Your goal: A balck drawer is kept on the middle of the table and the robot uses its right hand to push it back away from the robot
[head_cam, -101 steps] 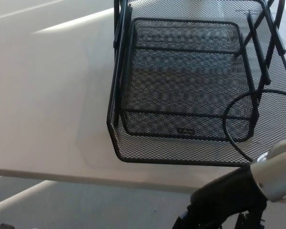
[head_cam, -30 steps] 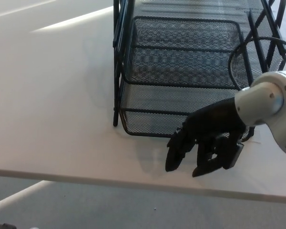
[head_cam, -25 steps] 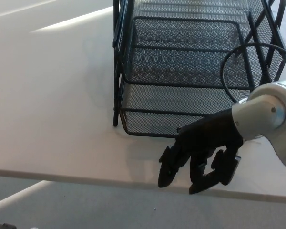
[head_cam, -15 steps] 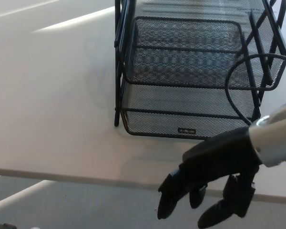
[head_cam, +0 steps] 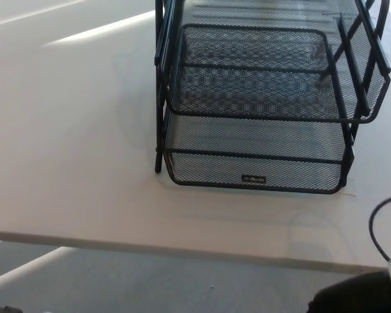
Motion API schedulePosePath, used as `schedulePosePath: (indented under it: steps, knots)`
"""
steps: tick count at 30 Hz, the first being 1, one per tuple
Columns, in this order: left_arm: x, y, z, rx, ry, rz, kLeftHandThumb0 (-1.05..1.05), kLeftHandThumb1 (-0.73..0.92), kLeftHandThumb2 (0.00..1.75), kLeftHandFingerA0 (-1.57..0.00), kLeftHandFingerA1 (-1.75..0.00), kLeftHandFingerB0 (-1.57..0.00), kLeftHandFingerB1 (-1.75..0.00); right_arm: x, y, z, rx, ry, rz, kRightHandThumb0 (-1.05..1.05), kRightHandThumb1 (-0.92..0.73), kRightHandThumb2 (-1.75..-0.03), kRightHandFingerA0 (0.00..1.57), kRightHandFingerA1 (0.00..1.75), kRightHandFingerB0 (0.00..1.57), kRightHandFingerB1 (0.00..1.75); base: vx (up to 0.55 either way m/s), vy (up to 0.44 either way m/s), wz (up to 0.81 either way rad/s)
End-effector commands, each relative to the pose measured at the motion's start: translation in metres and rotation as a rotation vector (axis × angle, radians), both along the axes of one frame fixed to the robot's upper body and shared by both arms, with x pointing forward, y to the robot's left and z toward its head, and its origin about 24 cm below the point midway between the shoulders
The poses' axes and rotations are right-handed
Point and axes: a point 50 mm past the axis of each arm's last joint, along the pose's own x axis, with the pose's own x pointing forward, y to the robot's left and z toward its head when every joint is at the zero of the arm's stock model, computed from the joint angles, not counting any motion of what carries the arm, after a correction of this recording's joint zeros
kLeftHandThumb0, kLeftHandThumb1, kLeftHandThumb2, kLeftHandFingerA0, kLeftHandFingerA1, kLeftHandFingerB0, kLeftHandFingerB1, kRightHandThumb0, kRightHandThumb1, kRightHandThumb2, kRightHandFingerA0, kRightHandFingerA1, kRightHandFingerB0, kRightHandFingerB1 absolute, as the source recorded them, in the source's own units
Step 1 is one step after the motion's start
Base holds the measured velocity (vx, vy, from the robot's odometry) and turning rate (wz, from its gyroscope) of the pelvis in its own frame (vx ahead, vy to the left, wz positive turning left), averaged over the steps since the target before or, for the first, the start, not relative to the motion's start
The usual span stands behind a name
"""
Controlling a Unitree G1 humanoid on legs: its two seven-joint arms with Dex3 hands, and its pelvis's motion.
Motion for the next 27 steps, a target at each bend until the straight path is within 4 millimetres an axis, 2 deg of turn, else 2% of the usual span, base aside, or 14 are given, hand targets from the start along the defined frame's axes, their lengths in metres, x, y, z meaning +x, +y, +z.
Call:
schedulePosePath:
  steps: [1, 10, 15, 16, 21, 25, 27]
  knots:
    - [-0.004, 0.006, 0.001, 0.005, 0.006, 0.007, -0.54, 0.73, 0.62, -0.52, -0.41, -0.35, -0.34, -0.006, -0.027, -0.036, -0.010, 0.040, -0.140, -0.53, -0.77, -0.64, 0.47, 0.41, 0.34, 0.34, 0.00, 0.000, 0.00]
    - [-0.004, 0.007, 0.003, 0.016, 0.004, -0.008, -0.54, 0.73, 0.62, -0.52, -0.40, -0.35, -0.34, -0.010, -0.060, -0.071, -0.051, 0.028, -0.304, -0.53, -0.77, -0.63, 0.52, 0.41, 0.38, 0.35, 0.00, 0.000, 0.00]
    - [-0.006, 0.008, 0.002, 0.014, 0.005, 0.003, -0.55, 0.73, 0.62, -0.51, -0.40, -0.35, -0.34, -0.009, -0.075, -0.077, -0.084, 0.005, -0.351, -0.54, -0.74, -0.63, 0.51, 0.42, 0.35, 0.35, 0.00, 0.000, 0.00]
    - [-0.006, 0.008, 0.002, 0.015, 0.003, 0.000, -0.55, 0.73, 0.62, -0.52, -0.40, -0.36, -0.34, -0.008, -0.080, -0.079, -0.095, -0.004, -0.367, -0.53, -0.79, -0.63, 0.52, 0.42, 0.37, 0.35, 0.00, 0.000, 0.00]
    - [-0.006, 0.008, 0.002, 0.018, 0.010, 0.005, -0.55, 0.73, 0.62, -0.50, -0.40, -0.32, -0.33, 0.003, -0.105, -0.086, -0.184, -0.076, -0.465, -0.50, -0.76, -0.64, 0.50, 0.41, 0.35, 0.34, 0.00, 0.000, 0.00]
    - [-0.007, 0.009, 0.001, 0.012, 0.011, 0.016, -0.56, 0.70, 0.62, -0.49, -0.40, -0.31, -0.33, 0.011, -0.115, -0.092, -0.273, -0.130, -0.504, -0.49, -0.76, -0.64, 0.51, 0.41, 0.37, 0.35, 0.00, 0.000, 0.00]
    - [-0.006, 0.009, 0.002, 0.025, 0.005, 0.000, -0.55, 0.74, 0.62, -0.53, -0.40, -0.35, -0.34, 0.020, -0.123, -0.104, -0.369, -0.151, -0.544, -0.46, -0.75, -0.63, 0.50, 0.42, 0.36, 0.35, 0.00, 0.000, 0.00]
